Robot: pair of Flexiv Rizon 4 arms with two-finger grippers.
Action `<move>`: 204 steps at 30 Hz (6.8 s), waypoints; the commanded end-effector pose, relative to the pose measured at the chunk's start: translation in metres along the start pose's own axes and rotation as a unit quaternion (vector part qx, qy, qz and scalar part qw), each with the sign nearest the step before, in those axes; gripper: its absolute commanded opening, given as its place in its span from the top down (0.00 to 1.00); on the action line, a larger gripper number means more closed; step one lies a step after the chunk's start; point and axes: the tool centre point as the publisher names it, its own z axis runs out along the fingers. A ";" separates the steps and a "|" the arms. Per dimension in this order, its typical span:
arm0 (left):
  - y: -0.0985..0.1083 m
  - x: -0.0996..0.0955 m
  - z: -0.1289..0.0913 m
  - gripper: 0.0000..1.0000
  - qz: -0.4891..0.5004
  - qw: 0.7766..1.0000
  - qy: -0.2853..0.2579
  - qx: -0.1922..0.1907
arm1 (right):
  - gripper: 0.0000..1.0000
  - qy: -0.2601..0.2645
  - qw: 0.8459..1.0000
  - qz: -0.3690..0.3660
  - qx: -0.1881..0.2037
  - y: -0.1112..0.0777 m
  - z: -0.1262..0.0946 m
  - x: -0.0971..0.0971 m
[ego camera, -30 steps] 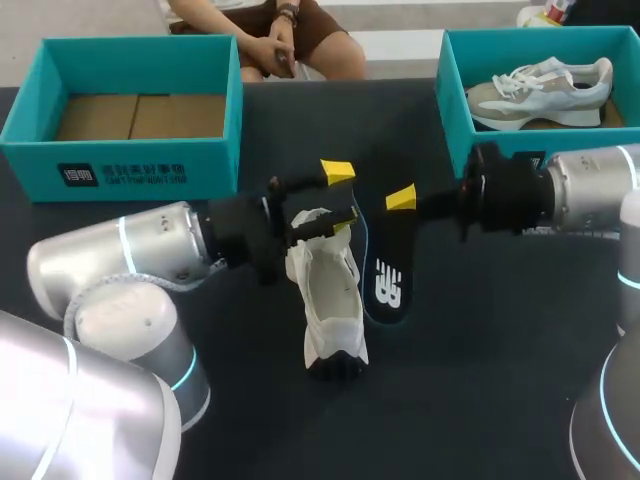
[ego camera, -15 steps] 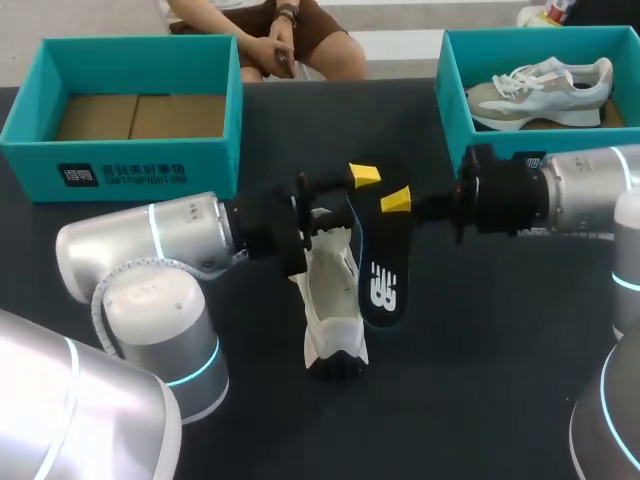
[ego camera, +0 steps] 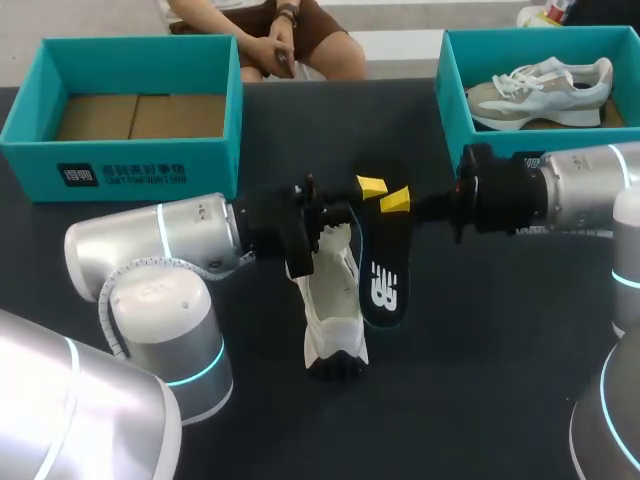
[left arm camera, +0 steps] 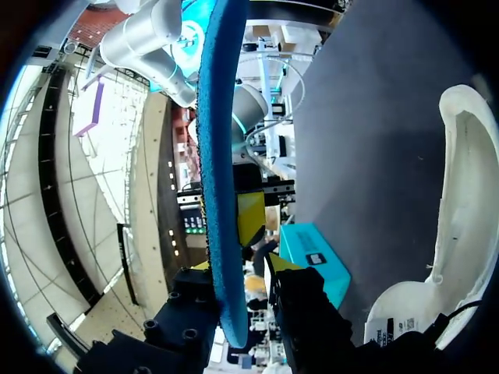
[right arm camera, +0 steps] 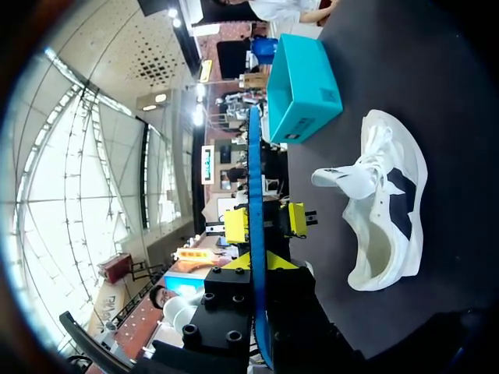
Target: Take the shoe out of the shoebox, open the shoe tongue, remove and reinsert the insole, then place the shoe into the shoebox
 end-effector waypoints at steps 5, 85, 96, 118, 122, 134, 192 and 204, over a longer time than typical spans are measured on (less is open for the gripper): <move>-0.003 0.000 0.002 0.82 -0.004 1.000 -0.002 0.003 | 1.00 0.000 1.000 0.002 0.003 0.001 0.002 -0.002; -0.014 -0.001 -0.060 1.00 -0.219 0.972 0.075 0.036 | 0.00 -0.230 0.699 -0.615 0.281 -0.004 -0.017 0.021; -0.026 -0.013 -0.080 1.00 -0.280 0.954 0.103 0.034 | 0.00 -0.267 0.607 -0.707 0.245 -0.005 -0.035 -0.005; -0.069 -0.025 -0.135 1.00 -0.452 0.887 0.088 0.028 | 0.00 -0.282 0.553 -0.737 0.269 -0.008 -0.047 -0.044; -0.077 -0.017 -0.136 1.00 -0.465 0.881 0.085 0.028 | 0.00 -0.275 0.539 -0.745 0.280 -0.010 -0.044 -0.045; -0.089 0.025 -0.124 1.00 -0.471 0.877 0.092 0.015 | 0.00 -0.251 0.535 -0.751 0.295 -0.020 -0.027 -0.068; -0.085 0.066 -0.112 1.00 -0.441 0.892 0.103 0.023 | 0.00 -0.296 0.524 -0.751 0.272 0.024 0.000 -0.146; -0.093 0.068 -0.115 1.00 -0.429 0.896 0.108 0.034 | 0.00 -0.281 0.531 -0.749 0.280 0.023 0.020 -0.159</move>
